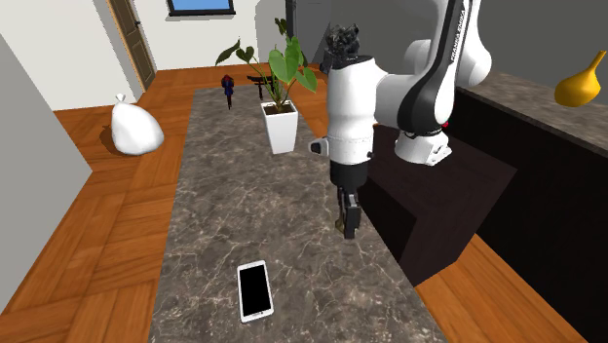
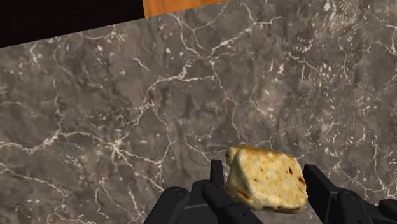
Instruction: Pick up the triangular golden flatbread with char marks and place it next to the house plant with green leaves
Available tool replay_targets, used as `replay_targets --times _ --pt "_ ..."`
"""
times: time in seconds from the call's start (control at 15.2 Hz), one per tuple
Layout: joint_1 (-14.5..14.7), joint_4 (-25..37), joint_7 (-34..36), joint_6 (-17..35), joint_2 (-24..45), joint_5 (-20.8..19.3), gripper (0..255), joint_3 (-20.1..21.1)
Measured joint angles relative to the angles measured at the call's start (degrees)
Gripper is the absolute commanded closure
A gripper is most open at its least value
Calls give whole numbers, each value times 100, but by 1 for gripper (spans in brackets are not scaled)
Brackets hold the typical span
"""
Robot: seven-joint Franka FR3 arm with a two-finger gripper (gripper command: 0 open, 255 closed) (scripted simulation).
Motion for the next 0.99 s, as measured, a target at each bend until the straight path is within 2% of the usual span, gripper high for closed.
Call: replay_targets --times 0.99 --pt "-44 152 238 -1118 -980 -88 255 -35"
